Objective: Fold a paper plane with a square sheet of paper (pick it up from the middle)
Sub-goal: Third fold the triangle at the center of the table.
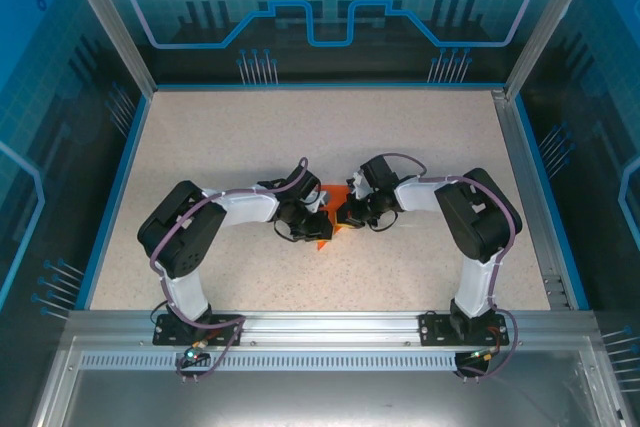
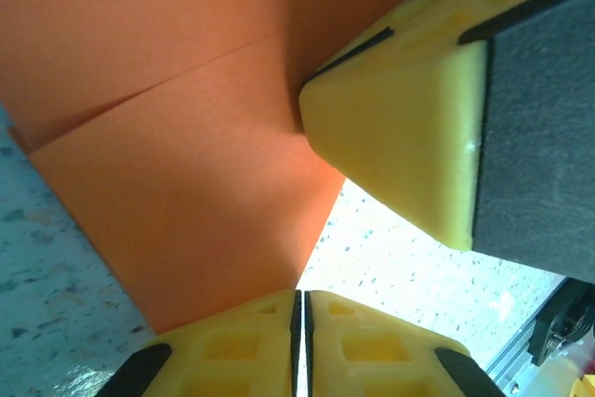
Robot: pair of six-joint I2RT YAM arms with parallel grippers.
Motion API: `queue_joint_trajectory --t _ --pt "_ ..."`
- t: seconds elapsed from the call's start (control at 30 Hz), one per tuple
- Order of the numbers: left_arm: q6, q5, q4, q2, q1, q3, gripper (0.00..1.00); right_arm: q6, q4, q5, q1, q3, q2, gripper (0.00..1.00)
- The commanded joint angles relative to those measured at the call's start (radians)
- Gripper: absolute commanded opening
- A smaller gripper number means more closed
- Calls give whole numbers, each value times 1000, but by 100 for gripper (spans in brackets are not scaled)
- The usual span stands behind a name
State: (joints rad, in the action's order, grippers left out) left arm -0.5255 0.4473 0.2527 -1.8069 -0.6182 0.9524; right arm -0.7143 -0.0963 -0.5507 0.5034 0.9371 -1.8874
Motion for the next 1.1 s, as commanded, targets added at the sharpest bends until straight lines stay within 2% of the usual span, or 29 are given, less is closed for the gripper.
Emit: queue_joint_trajectory --t 0.0,0.3,1.07 --pt "-2 -30 43 -16 -5 -22 13 22 -85 91 4 -15 -62 0" --pt "-19 14 32 -22 -5 -88 12 34 -109 107 3 -8 -65 0" --pt "15 -26 163 66 -5 -185 12 33 -119 120 2 -6 -70 0"
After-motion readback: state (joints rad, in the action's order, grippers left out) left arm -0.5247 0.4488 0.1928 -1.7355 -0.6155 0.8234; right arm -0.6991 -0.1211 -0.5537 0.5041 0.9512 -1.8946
